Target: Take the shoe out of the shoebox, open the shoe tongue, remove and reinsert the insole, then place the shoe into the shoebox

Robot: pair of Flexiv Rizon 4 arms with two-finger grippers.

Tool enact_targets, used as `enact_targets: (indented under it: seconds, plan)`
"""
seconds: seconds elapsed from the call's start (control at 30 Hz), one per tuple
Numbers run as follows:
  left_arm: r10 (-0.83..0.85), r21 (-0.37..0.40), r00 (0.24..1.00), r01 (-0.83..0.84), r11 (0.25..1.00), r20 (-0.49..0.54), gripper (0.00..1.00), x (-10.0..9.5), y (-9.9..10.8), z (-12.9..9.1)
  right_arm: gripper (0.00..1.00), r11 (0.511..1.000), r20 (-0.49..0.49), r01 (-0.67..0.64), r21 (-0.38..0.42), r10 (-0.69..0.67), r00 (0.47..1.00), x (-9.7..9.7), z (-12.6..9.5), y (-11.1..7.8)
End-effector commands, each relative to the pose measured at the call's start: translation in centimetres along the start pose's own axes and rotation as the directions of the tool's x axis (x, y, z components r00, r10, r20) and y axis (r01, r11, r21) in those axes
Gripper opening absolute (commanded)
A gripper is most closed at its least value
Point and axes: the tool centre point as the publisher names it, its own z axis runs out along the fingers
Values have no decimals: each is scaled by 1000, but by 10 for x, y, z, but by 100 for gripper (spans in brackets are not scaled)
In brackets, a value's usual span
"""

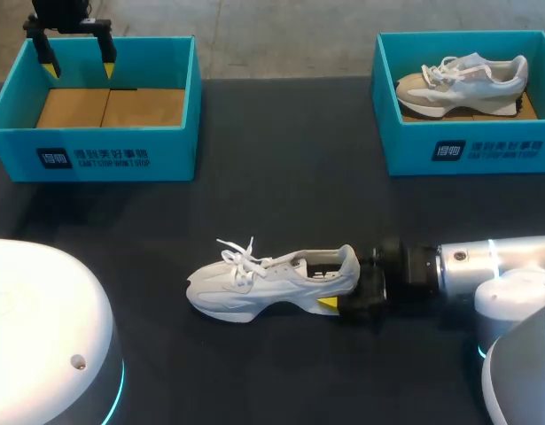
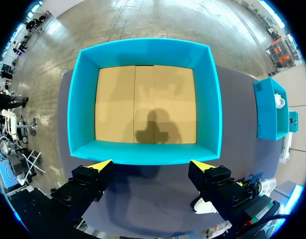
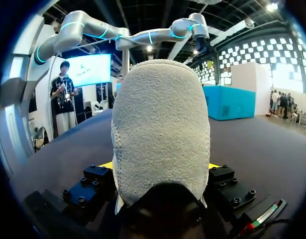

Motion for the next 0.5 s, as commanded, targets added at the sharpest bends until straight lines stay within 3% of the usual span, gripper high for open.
enact_targets:
  seconds: [0.03, 0.37, 0.5]
  plan:
    - [0, -1, 1000, 0, 1000, 1, 100, 0, 0, 0, 0, 1000, -2, 2, -6, -2, 1000, 0, -2, -3]
    - [0, -1, 1000, 0, 1000, 1, 100, 0, 0, 0, 0, 1000, -2, 2, -6, -2, 1000, 0, -2, -3]
    - [-1, 5, 1000, 1, 1000, -14, 100, 22, 18, -9, 0, 1000, -2, 2, -6, -2, 1000, 0, -2, -3]
